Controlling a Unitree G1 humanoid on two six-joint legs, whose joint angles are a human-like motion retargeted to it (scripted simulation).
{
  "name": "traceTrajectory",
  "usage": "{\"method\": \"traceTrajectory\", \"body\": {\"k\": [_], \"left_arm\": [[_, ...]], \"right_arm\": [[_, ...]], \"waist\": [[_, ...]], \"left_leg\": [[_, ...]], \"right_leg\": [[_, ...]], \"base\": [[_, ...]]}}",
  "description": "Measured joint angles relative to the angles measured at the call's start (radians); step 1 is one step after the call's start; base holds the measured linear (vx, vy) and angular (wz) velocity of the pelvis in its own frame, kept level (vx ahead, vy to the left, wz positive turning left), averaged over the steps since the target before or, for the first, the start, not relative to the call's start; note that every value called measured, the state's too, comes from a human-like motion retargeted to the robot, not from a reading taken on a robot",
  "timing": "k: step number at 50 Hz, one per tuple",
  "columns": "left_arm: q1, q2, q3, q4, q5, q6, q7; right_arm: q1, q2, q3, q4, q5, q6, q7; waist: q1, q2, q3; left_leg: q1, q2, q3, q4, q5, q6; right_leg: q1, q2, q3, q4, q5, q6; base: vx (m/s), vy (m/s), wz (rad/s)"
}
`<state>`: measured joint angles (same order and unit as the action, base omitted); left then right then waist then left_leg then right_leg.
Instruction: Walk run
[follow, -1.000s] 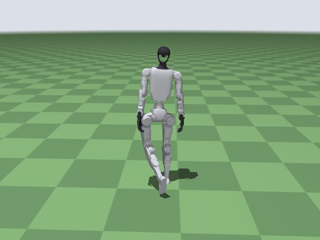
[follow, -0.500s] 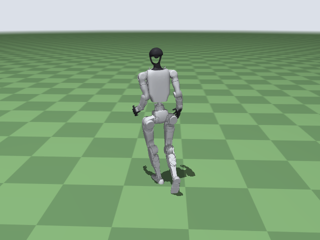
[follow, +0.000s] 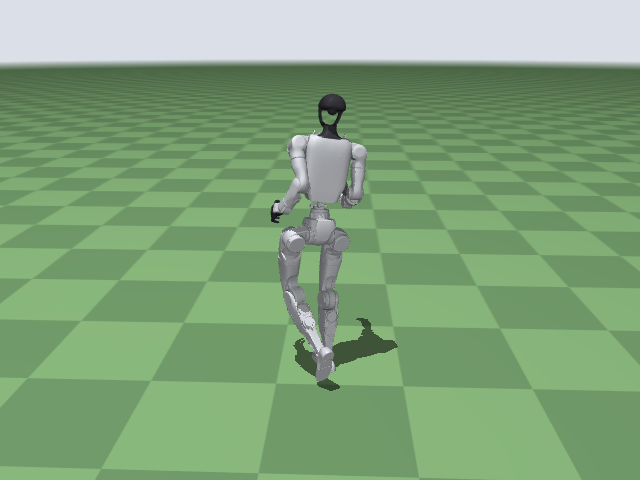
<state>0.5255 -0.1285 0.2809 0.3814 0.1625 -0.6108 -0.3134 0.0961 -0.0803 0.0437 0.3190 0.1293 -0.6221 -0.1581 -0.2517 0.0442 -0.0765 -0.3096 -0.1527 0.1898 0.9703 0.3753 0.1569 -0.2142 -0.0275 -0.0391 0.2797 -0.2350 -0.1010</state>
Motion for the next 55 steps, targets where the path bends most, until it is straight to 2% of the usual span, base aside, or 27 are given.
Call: {"method": "traceTrajectory", "body": {"k": [3,7,10,12,13,15,16,17,18,20,22,25,27,30,31,32,33,35,37,38,40,43,45,48,52,53,55], "left_arm": [[0.074,-0.022,0.013,-0.038,-0.066,-0.011,-0.011],[0.078,0.012,0.025,-0.105,-0.131,0.013,-0.035],[0.014,0.032,0.013,-0.150,-0.165,0.059,-0.054],[-0.047,0.043,0.002,-0.182,-0.178,0.080,-0.050],[-0.080,0.048,0.001,-0.199,-0.180,0.088,-0.041],[-0.135,0.044,0.003,-0.222,-0.163,0.089,-0.008],[-0.197,0.040,0.013,-0.205,-0.164,0.082,0.018],[-0.263,0.038,0.027,-0.190,-0.179,0.077,0.027],[-0.335,0.043,0.050,-0.183,-0.224,0.075,0.006],[-0.444,0.034,0.022,-0.188,-0.346,0.099,-0.041],[-0.508,0.053,-0.024,-0.234,-0.460,0.117,-0.046],[-0.532,0.108,-0.077,-0.316,-0.523,0.126,-0.043],[-0.506,0.152,-0.102,-0.367,-0.509,0.122,-0.039],[-0.442,0.201,-0.113,-0.403,-0.448,0.109,-0.023],[-0.417,0.208,-0.117,-0.399,-0.421,0.103,-0.008],[-0.392,0.212,-0.120,-0.389,-0.394,0.099,0.004],[-0.368,0.208,-0.119,-0.370,-0.366,0.098,0.010],[-0.299,0.194,-0.103,-0.312,-0.322,0.089,-0.011],[-0.201,0.155,-0.043,-0.196,-0.253,0.060,-0.068],[-0.172,0.134,-0.038,-0.113,-0.210,0.040,-0.084],[-0.136,0.071,-0.026,0.022,-0.150,0.009,-0.088],[-0.019,0.050,-0.020,0.060,-0.175,-0.013,-0.123],[0.039,0.060,-0.006,0.032,-0.181,-0.029,-0.105],[0.089,0.107,0.015,-0.030,-0.172,-0.041,-0.062],[0.056,0.128,0.013,-0.118,-0.208,-0.009,-0.049],[0.031,0.130,0.007,-0.144,-0.222,0.000,-0.042],[-0.022,0.126,-0.002,-0.201,-0.225,0.011,-0.008]], "right_arm": [[-0.059,-0.052,0.041,-0.101,0.011,0.007,0.057],[-0.069,-0.139,0.055,-0.204,-0.021,0.066,0.118],[-0.042,-0.181,0.053,-0.194,-0.060,0.122,0.123],[-0.014,-0.179,0.059,-0.133,-0.080,0.143,0.118],[0.001,-0.170,0.065,-0.090,-0.084,0.148,0.124],[0.061,-0.135,0.081,0.017,-0.099,0.138,0.163],[0.092,-0.130,0.082,0.090,-0.093,0.131,0.197],[0.122,-0.127,0.080,0.155,-0.081,0.126,0.230],[0.149,-0.126,0.076,0.205,-0.058,0.130,0.261],[0.245,-0.167,0.077,0.244,0.017,0.122,0.323],[0.348,-0.233,0.062,0.223,0.080,0.117,0.378],[0.467,-0.313,-0.017,0.185,0.111,0.126,0.449],[0.515,-0.342,-0.069,0.157,0.101,0.148,0.483],[0.525,-0.329,-0.120,0.107,0.059,0.176,0.476],[0.507,-0.308,-0.127,0.088,0.042,0.175,0.440],[0.483,-0.285,-0.131,0.068,0.022,0.172,0.397],[0.450,-0.255,-0.130,0.049,-0.005,0.165,0.343],[0.382,-0.187,-0.113,0.011,-0.066,0.142,0.221],[0.300,-0.112,-0.067,0.018,-0.097,0.109,0.101],[0.235,-0.066,-0.071,0.051,-0.088,0.085,0.044],[0.098,-0.033,-0.051,0.106,0.001,0.035,0.032],[0.025,-0.010,0.069,0.073,0.194,-0.014,0.121],[0.006,-0.030,0.094,0.007,0.272,-0.035,0.165],[0.025,-0.091,0.121,-0.089,0.254,-0.032,0.187],[0.091,-0.157,0.098,-0.154,0.087,0.070,0.214],[0.102,-0.163,0.087,-0.150,0.040,0.102,0.221],[0.124,-0.169,0.078,-0.120,-0.029,0.152,0.234]], "waist": [[0.069,-0.037,0.005],[0.182,-0.063,0.038],[0.257,-0.082,0.061],[0.258,-0.091,0.067],[0.237,-0.100,0.063],[0.137,-0.144,0.052],[0.078,-0.152,0.043],[0.041,-0.141,0.039],[0.048,-0.092,0.042],[0.079,-0.055,0.038],[0.069,-0.046,0.035],[-0.014,-0.001,0.033],[-0.091,0.025,0.025],[-0.159,0.045,0.014],[-0.162,0.054,0.012],[-0.162,0.059,0.009],[-0.158,0.057,0.006],[-0.140,0.068,0.013],[-0.065,0.092,0.034],[-0.027,0.094,0.025],[0.013,0.006,-0.021],[0.027,-0.023,-0.028],[0.061,-0.033,-0.014],[0.138,-0.054,0.008],[0.224,-0.067,0.060],[0.223,-0.064,0.068],[0.213,-0.054,0.084]], "left_leg": [[-0.141,0.015,0.037,-0.141,-0.142,0.001],[-0.193,0.024,0.012,-0.597,-0.227,-0.032],[-0.146,0.006,-0.062,-0.862,-0.293,-0.110],[-0.112,-0.005,-0.071,-0.877,-0.225,-0.023],[-0.088,-0.031,-0.066,-0.855,-0.270,0.048],[-0.030,-0.052,-0.077,-0.746,-0.384,0.053],[-0.021,-0.096,-0.124,-0.698,-0.421,0.061],[-0.008,-0.101,-0.162,-0.667,-0.453,0.059],[0.016,-0.029,-0.183,-0.673,-0.473,0.039],[0.084,0.037,-0.154,-0.689,-0.507,0.028],[0.155,0.032,-0.198,-0.743,-0.487,0.012],[0.252,0.051,-0.202,-0.822,-0.369,-0.028],[0.314,0.053,-0.215,-0.851,-0.269,-0.061],[0.403,0.052,-0.193,-0.869,-0.112,-0.099],[0.425,0.054,-0.191,-0.856,-0.059,-0.108],[0.444,0.052,-0.187,-0.835,-0.001,-0.123],[0.458,0.045,-0.180,-0.800,0.067,-0.148],[0.425,0.082,-0.130,-0.554,0.148,-0.233],[0.330,0.170,-0.028,-0.155,0.148,-0.190],[0.261,0.154,-0.078,-0.032,0.148,-0.180],[0.131,-0.016,-0.093,-0.030,0.147,-0.158],[-0.009,-0.008,-0.051,-0.061,-0.034,-0.090],[-0.101,-0.001,-0.051,-0.180,-0.134,-0.078],[-0.156,0.028,-0.033,-0.518,-0.191,-0.097],[-0.113,-0.012,-0.137,-0.894,-0.288,-0.153],[-0.099,-0.009,-0.141,-0.920,-0.266,-0.142],[-0.076,0.003,-0.109,-0.891,-0.069,-0.020]], "right_leg": [[0.109,-0.001,-0.012,-0.092,0.066,0.002],[0.273,0.069,-0.013,-0.180,0.282,0.026],[0.391,0.094,-0.030,-0.187,0.473,0.038],[0.430,0.104,-0.017,-0.120,0.611,0.089],[0.430,0.110,-0.023,-0.062,0.689,0.135],[0.357,0.094,-0.086,0.251,0.759,0.203],[0.295,0.068,-0.114,0.406,0.759,0.224],[0.240,0.064,-0.137,0.506,0.756,0.229],[0.198,0.106,-0.151,0.498,0.749,0.199],[0.105,0.134,-0.136,0.534,0.638,0.156],[-0.007,0.117,-0.126,0.535,0.492,0.166],[-0.151,0.043,-0.186,0.409,0.326,0.193],[-0.215,-0.018,-0.246,0.245,0.261,0.191],[-0.260,-0.019,-0.206,-0.024,0.130,0.159],[-0.260,-0.025,-0.195,-0.071,0.110,0.167],[-0.259,-0.030,-0.193,-0.100,0.125,0.145],[-0.254,-0.033,-0.208,-0.095,0.213,0.063],[-0.214,0.017,-0.212,-0.048,0.206,-0.046],[-0.163,0.147,-0.081,0.089,0.079,-0.053],[-0.153,0.123,-0.123,0.125,0.043,-0.042],[-0.099,0.008,-0.052,0.081,0.010,-0.007],[0.013,-0.002,-0.028,0.017,-0.017,-0.011],[0.091,0.008,-0.036,-0.051,0.036,-0.007],[0.214,0.054,-0.052,-0.130,0.239,0.014],[0.388,0.101,-0.069,-0.156,0.537,0.039],[0.416,0.112,-0.075,-0.137,0.604,0.059],[0.439,0.140,-0.069,-0.038,0.746,0.132]], "base": [[1.41,-0.36,-0.61],[1.20,-0.42,-0.67],[1.19,-0.40,-0.52],[1.71,-0.45,0.19],[1.71,-0.46,0.91],[1.33,-0.38,1.58],[1.31,-0.38,1.50],[1.42,-0.47,0.61],[1.39,-0.57,-0.13],[1.39,-0.64,-0.44],[1.43,-0.68,0.24],[1.26,-0.51,1.08],[1.22,-0.48,1.22],[1.28,-0.56,0.46],[1.21,-0.54,-0.15],[1.09,-0.45,-0.40],[1.18,-0.53,-0.56],[1.54,-0.82,-1.14],[1.69,-0.90,-1.92],[1.46,-0.61,-1.07],[1.37,-0.42,-0.57],[1.41,-0.28,-0.38],[1.12,-0.27,-0.27],[1.38,-0.46,-0.51],[1.28,-0.43,-0.38],[1.54,-0.46,0.23],[1.37,-0.48,0.58]]}}
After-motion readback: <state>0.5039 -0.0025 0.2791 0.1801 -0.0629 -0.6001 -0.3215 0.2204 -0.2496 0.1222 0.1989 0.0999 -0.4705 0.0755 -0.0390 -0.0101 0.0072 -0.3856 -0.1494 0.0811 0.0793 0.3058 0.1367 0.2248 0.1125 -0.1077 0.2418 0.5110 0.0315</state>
